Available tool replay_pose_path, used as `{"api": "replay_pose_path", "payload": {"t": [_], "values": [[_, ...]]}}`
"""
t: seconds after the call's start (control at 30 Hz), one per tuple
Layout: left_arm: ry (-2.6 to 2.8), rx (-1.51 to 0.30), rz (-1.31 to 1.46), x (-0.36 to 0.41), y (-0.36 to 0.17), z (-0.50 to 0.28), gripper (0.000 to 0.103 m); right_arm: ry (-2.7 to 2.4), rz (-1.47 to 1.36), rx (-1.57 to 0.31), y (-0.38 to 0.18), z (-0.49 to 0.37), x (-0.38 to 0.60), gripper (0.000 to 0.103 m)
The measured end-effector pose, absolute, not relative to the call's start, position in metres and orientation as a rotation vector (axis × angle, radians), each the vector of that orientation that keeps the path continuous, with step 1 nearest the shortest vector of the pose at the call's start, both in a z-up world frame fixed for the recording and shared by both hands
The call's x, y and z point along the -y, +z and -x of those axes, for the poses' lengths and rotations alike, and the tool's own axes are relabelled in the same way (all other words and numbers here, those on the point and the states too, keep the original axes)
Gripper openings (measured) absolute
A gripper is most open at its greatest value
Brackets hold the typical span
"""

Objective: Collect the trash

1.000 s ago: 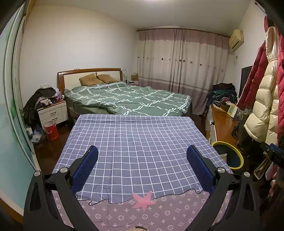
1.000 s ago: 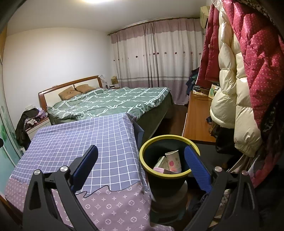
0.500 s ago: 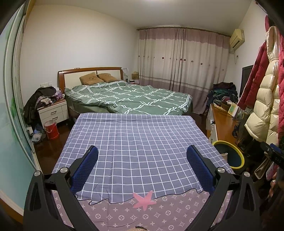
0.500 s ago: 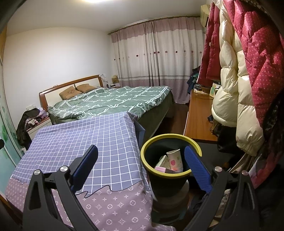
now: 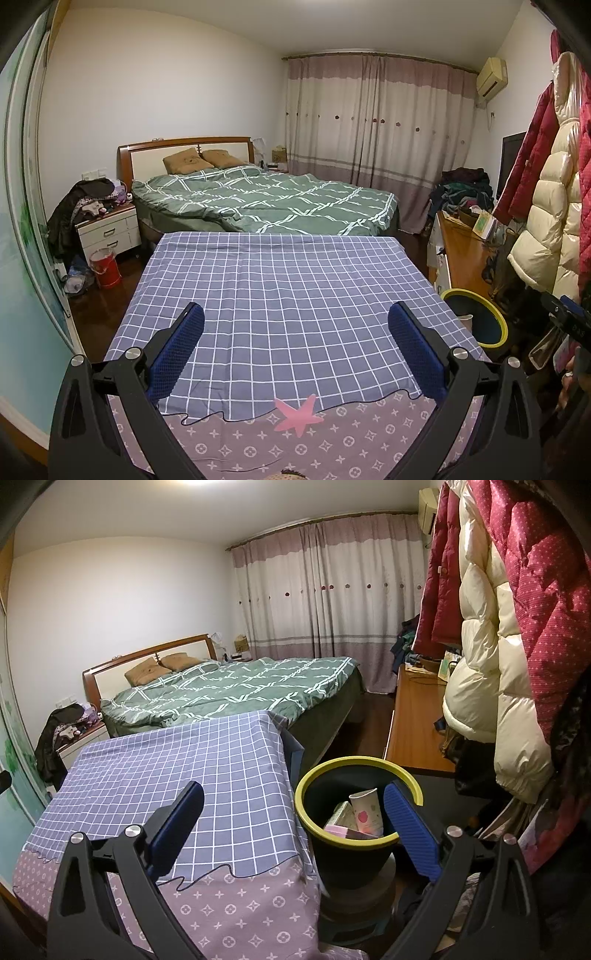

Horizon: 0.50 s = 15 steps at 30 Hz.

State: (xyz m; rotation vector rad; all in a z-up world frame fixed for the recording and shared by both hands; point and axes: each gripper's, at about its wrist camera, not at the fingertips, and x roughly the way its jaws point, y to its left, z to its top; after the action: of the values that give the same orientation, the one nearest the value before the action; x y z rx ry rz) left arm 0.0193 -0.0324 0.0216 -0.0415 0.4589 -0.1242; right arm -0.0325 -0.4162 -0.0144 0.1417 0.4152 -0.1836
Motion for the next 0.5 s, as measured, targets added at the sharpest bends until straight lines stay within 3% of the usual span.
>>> {"api": "replay_pose_path", "payload": {"t": [0.5], "values": [[-0.127, -0.463, 0.041, 0.0339, 0.0186, -0.0187, 0.098, -0.179, -0.147, -0.417, -0.0164, 0.0315, 0.4155, 0.093]]}}
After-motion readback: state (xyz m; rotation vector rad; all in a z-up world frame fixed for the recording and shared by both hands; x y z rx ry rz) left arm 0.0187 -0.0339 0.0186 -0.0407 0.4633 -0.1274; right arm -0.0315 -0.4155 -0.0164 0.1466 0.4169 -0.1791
